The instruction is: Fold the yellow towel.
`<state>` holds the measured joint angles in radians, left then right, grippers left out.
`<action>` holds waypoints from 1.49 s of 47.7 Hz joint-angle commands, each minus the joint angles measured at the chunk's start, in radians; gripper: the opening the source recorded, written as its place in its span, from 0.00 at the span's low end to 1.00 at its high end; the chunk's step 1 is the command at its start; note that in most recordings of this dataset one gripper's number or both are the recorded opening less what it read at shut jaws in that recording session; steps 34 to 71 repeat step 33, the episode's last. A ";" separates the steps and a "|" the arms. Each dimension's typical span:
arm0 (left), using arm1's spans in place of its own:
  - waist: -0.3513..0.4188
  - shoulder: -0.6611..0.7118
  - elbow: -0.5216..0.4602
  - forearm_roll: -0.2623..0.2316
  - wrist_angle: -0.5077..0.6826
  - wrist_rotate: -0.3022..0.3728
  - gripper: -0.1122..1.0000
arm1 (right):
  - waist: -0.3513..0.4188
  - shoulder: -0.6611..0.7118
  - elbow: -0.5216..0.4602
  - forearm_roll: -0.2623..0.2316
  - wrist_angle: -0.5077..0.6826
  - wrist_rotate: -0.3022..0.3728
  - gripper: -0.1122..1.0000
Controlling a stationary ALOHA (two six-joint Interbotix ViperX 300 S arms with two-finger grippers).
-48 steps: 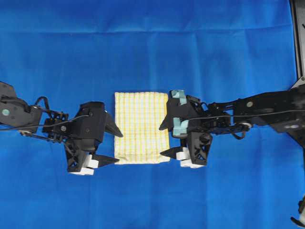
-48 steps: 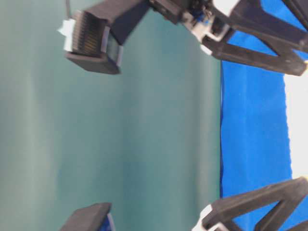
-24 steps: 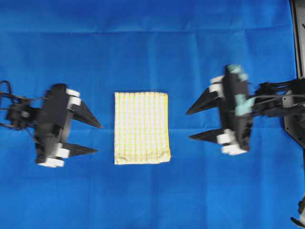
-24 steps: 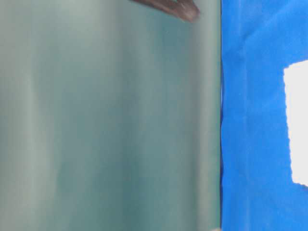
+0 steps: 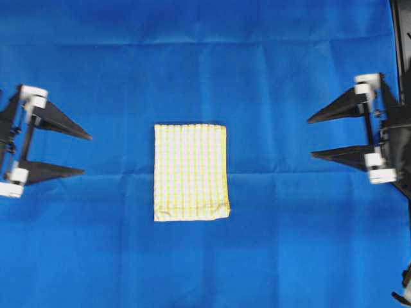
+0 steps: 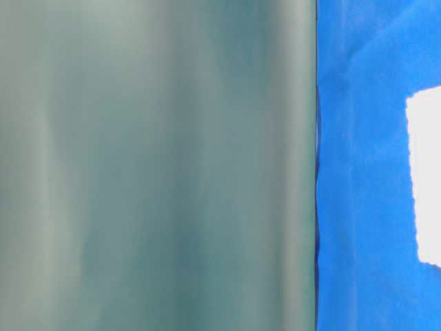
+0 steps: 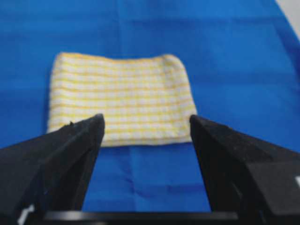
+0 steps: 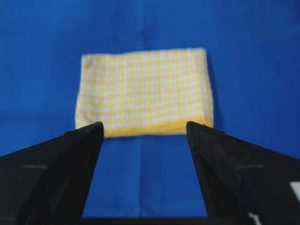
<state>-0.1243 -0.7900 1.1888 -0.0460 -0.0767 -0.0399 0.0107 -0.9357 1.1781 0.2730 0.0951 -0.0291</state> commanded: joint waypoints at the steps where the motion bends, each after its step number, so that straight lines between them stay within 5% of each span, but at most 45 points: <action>1: 0.021 -0.063 0.032 0.002 -0.018 0.002 0.70 | -0.003 -0.066 0.014 -0.021 0.002 -0.002 0.75; 25: 0.072 -0.324 0.227 0.002 -0.054 0.000 0.69 | -0.008 -0.193 0.152 -0.037 -0.051 0.000 0.75; 71: 0.071 -0.331 0.238 0.002 -0.054 0.000 0.69 | -0.008 -0.184 0.156 -0.037 -0.060 0.000 0.75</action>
